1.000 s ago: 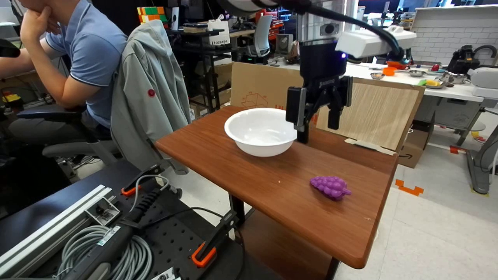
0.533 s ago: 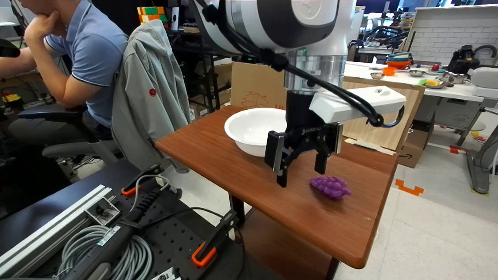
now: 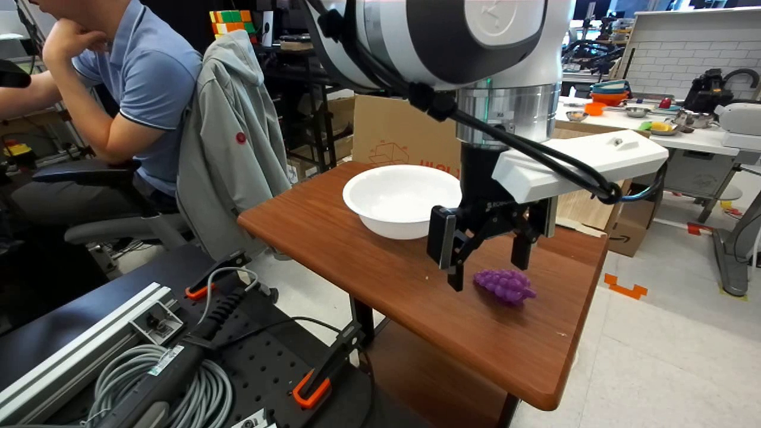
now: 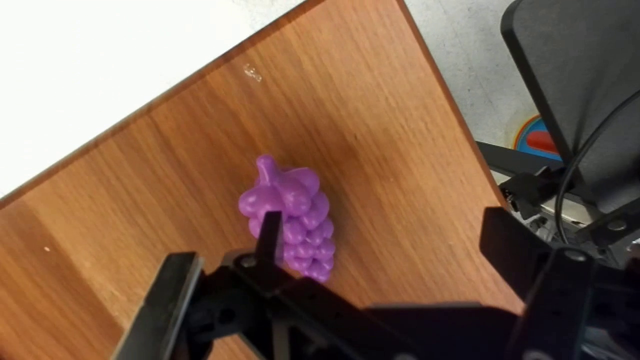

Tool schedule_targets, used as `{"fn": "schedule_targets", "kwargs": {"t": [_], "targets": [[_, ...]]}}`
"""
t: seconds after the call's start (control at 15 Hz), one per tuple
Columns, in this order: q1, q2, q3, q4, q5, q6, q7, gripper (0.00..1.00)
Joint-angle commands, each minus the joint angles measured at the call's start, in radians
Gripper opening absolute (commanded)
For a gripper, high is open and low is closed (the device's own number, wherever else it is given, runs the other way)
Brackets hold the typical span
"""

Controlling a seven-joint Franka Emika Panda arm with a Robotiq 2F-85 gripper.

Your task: Pick up the purple object from the table and put it in the bowl

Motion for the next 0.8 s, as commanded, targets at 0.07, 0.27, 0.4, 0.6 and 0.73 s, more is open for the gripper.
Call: {"fn": "schedule_targets", "kwargs": {"t": [0.07,0.27,0.4,0.6,0.73], "targets": [[-0.013,0.085,0.002,0.082,0.000,0.035,0.066,1.00],[-0.005,0.149,0.001,0.149,-0.017,0.024,0.123,1.00],[-0.005,0.183,0.004,0.185,-0.024,0.016,0.150,1.00],[-0.012,0.222,0.011,0.224,-0.030,0.012,0.169,0.74],[-0.016,0.239,0.014,0.241,-0.030,0.011,0.176,0.58]]}}
